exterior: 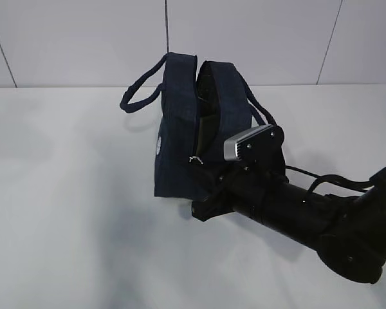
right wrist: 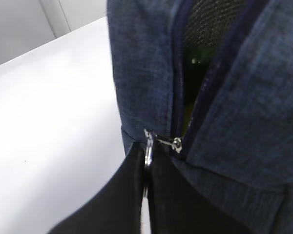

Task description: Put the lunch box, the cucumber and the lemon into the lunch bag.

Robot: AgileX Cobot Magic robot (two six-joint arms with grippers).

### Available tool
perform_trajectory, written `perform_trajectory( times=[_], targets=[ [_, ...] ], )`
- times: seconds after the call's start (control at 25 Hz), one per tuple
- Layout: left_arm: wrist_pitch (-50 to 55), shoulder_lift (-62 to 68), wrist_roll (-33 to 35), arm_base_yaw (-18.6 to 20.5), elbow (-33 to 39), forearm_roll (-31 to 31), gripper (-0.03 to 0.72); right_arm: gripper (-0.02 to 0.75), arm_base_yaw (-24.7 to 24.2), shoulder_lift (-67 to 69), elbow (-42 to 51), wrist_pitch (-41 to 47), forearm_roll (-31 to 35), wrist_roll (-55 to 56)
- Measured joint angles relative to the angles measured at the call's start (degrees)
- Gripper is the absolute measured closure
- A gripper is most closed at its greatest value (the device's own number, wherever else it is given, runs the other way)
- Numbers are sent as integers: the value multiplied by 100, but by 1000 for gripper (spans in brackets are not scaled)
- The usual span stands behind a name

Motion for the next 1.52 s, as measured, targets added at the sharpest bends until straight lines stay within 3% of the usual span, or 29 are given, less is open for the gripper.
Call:
perform_trajectory(
  times=[0.52, 0.76, 1.2, 1.4, 1.52],
  targets=[
    [-30, 329, 350, -50, 152, -184, 449, 738, 0, -660, 6, 636, 13, -11],
    [-140, 524, 525, -483, 443, -194, 449, 738, 0, -917, 21, 744, 54, -213],
    [-1278, 1297, 877, -1538, 664, -194, 449, 738, 0, -1074, -278, 944, 302, -587],
    [-2038, 1646, 899, -1754, 668, -194, 436, 738, 0, -1190, -483, 991, 314, -634],
    [-2442, 1766, 953, -1766, 668, -194, 380, 738, 0, -1257, -613, 1167, 339, -751]
  ],
)
